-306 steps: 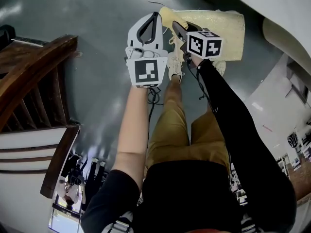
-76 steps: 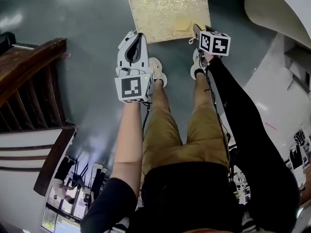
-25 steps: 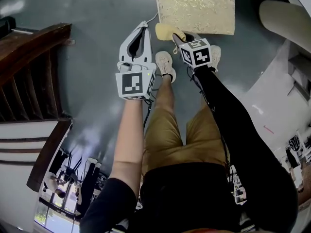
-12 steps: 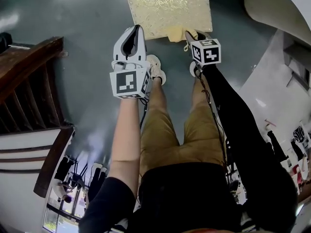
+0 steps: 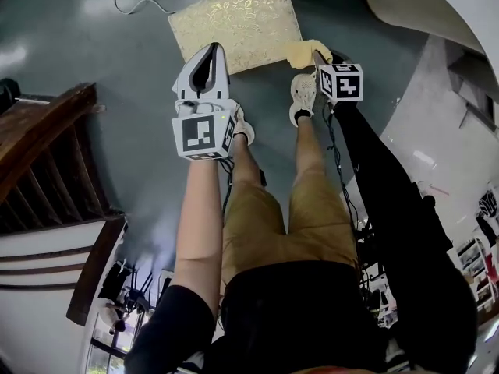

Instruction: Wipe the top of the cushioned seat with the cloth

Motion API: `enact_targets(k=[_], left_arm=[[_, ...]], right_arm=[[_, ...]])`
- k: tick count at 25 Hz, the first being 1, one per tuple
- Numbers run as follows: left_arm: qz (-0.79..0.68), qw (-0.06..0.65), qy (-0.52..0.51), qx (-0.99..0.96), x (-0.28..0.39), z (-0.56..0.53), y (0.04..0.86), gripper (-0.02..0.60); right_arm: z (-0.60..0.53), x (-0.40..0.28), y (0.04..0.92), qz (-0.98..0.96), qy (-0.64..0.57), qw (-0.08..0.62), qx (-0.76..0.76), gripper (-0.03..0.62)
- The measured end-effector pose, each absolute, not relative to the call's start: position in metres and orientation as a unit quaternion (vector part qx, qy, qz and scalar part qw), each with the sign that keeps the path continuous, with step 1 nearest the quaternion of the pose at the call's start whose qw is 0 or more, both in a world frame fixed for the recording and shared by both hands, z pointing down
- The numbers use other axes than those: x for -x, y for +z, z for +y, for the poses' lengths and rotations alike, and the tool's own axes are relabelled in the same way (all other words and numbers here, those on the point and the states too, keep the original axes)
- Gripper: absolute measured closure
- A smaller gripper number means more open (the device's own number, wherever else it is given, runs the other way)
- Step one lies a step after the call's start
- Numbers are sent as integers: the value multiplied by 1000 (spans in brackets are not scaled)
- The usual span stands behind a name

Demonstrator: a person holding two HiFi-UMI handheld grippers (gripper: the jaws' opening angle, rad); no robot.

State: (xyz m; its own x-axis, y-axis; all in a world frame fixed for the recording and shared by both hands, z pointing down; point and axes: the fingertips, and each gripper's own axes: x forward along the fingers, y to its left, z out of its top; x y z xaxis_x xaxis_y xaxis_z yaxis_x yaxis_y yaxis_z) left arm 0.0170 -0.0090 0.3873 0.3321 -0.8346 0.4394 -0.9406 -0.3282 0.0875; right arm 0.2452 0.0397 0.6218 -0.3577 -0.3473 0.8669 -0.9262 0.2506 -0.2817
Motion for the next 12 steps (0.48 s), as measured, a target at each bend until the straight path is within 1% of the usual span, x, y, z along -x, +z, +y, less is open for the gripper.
enact_targets(k=[3, 5, 9, 12], left_arm=[[-550, 163, 157, -804, -36, -17, 385, 574], [-547, 162, 156, -806, -44, -20, 384, 574], [-543, 165, 158, -808, -44, -18, 385, 574], [-546, 165, 160, -806, -32, -17, 386, 574]], right_arm=[[40, -279, 627, -694, 416, 360, -465, 533], [40, -288, 624, -694, 413, 359, -468, 533], [44, -282, 612, -708, 409, 339, -466, 533], [32, -269, 594, -726, 398, 301, -473, 533]])
